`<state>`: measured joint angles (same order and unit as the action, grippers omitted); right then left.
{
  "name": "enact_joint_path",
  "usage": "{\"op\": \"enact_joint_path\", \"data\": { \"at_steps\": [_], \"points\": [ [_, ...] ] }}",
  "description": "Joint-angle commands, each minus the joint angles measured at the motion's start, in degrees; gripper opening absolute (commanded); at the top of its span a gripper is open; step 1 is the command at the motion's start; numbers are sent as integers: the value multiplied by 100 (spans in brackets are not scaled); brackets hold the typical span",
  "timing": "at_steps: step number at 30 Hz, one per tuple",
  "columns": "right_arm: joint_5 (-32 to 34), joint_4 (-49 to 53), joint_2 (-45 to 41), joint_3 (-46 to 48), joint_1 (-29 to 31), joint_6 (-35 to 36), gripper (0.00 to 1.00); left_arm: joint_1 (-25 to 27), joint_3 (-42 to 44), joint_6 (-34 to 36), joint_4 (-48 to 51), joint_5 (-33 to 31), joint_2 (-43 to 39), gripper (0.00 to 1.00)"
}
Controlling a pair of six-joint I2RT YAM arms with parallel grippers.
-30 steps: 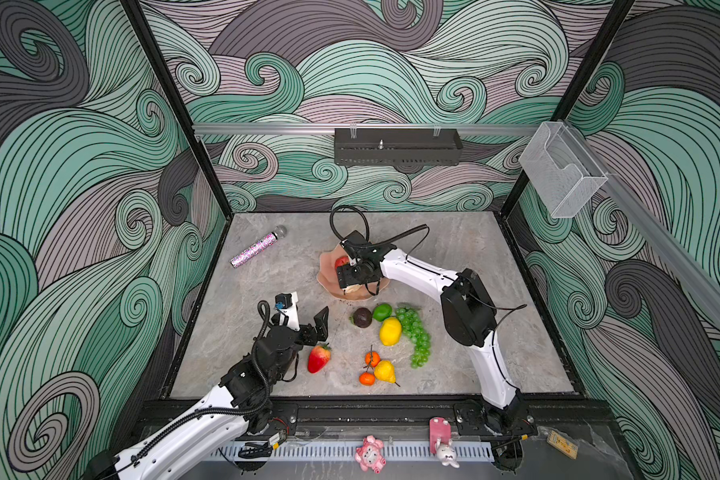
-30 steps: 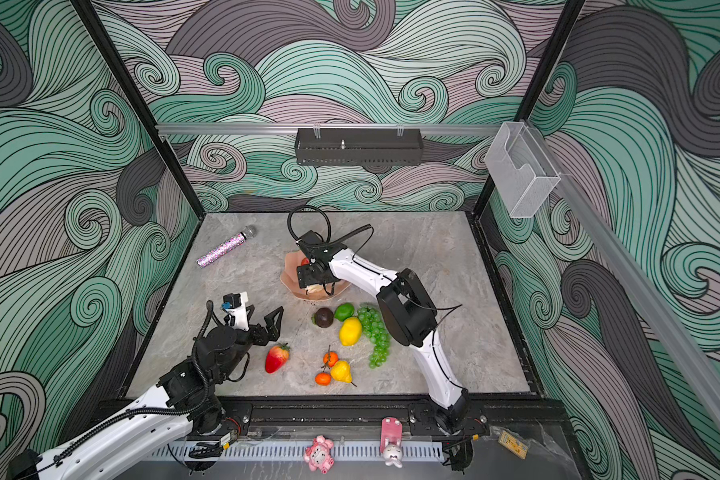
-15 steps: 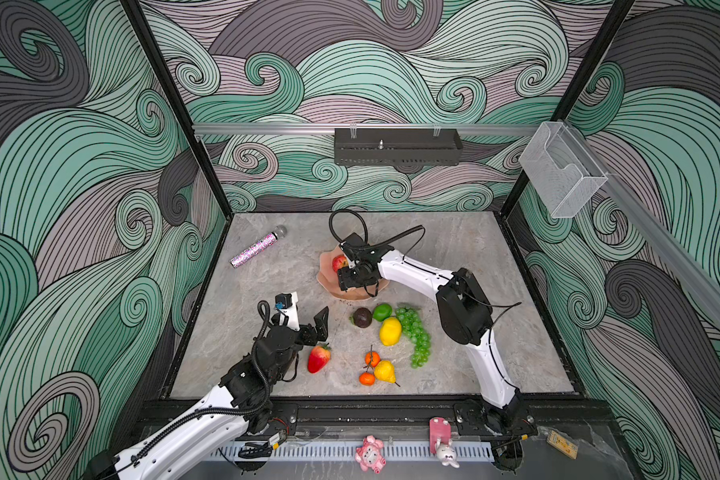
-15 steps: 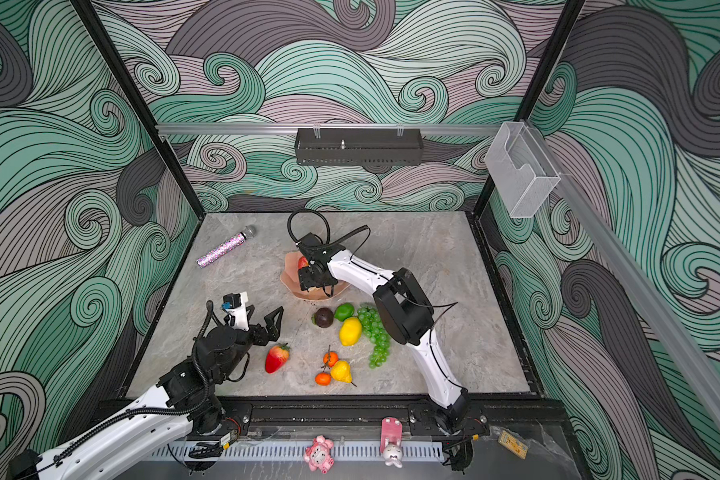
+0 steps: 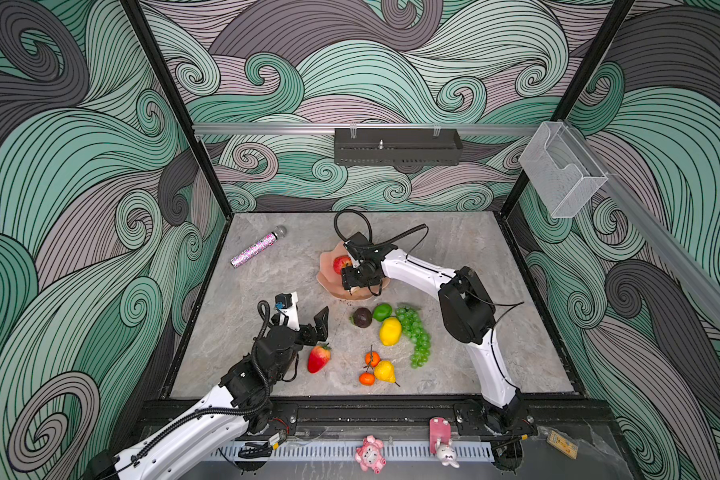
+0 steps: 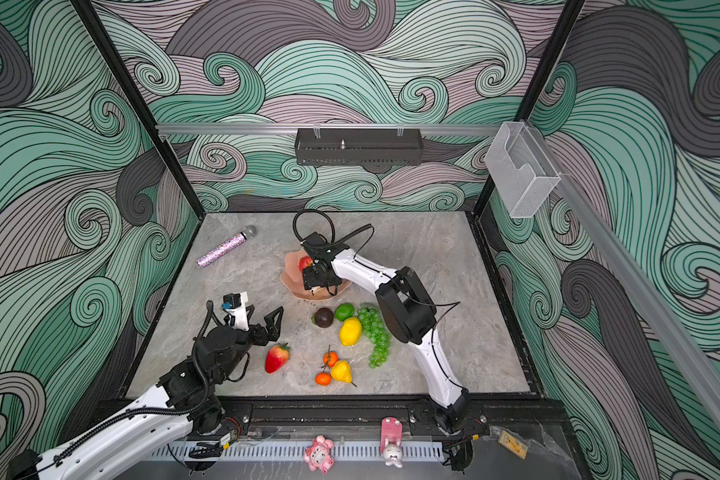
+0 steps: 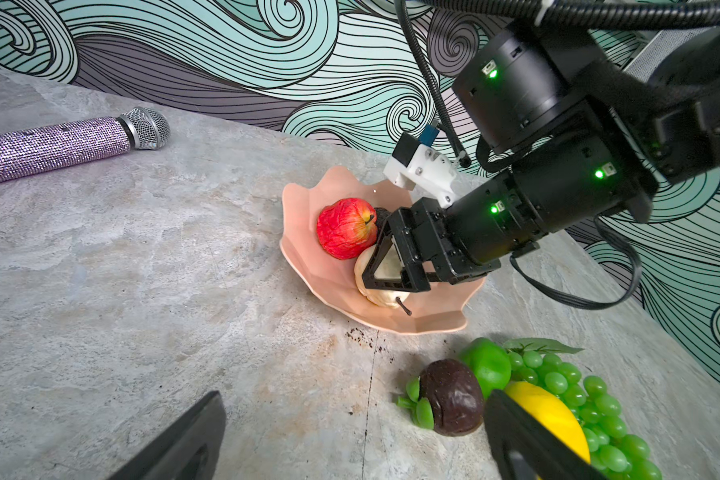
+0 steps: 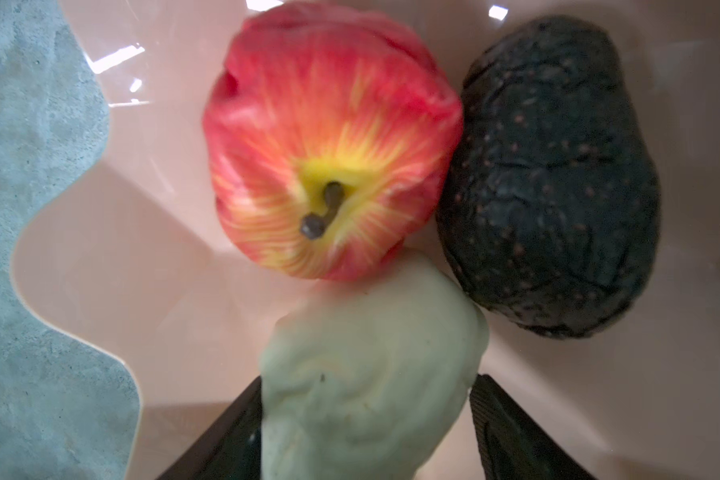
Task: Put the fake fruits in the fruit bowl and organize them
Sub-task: 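Move the right gripper back over the yellow lemon by the grapes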
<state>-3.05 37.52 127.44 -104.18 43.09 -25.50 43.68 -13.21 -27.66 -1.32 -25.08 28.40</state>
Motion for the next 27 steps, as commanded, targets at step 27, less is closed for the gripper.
{"op": "enact_joint_path", "data": {
  "at_steps": [27],
  "points": [
    [-421,-357,-4014,3796,-233,-470,81,-44,-1247,-417,1591,235,912,99]
  ]
}}
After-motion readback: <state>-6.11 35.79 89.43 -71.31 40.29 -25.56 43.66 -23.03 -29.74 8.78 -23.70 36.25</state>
